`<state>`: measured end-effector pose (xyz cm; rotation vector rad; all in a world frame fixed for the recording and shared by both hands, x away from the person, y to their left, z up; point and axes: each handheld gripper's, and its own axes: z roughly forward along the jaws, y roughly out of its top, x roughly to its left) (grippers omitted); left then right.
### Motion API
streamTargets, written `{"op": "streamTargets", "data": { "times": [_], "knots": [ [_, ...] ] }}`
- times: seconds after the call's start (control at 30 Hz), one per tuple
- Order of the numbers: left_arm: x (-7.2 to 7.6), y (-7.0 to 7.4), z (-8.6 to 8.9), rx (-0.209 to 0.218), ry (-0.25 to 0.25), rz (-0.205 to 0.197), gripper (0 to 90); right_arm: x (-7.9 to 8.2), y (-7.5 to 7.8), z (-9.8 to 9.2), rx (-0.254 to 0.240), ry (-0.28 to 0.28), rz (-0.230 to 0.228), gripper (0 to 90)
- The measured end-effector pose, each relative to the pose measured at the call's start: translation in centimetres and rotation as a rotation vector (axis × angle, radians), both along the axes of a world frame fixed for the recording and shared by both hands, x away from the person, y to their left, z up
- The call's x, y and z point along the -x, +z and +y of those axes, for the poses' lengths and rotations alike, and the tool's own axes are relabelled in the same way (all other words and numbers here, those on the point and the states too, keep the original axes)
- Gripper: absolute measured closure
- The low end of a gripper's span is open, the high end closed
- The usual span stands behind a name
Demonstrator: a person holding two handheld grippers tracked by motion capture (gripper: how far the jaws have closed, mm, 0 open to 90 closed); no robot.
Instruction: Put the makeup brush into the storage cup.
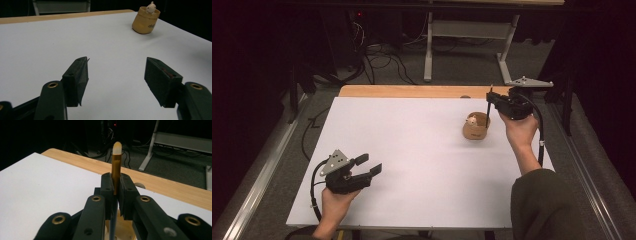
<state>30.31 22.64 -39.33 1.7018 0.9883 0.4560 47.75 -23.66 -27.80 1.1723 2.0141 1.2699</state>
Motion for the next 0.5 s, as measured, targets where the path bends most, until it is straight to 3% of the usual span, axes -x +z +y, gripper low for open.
{"op": "streamTargets", "data": {
  "times": [0.5],
  "knots": [
    [-0.02,0.01,-0.02,0.000,-0.001,0.001,36.0,-0.72,-0.53,0.68,0.011,-0.025,-0.010,85.3]
  ]
}}
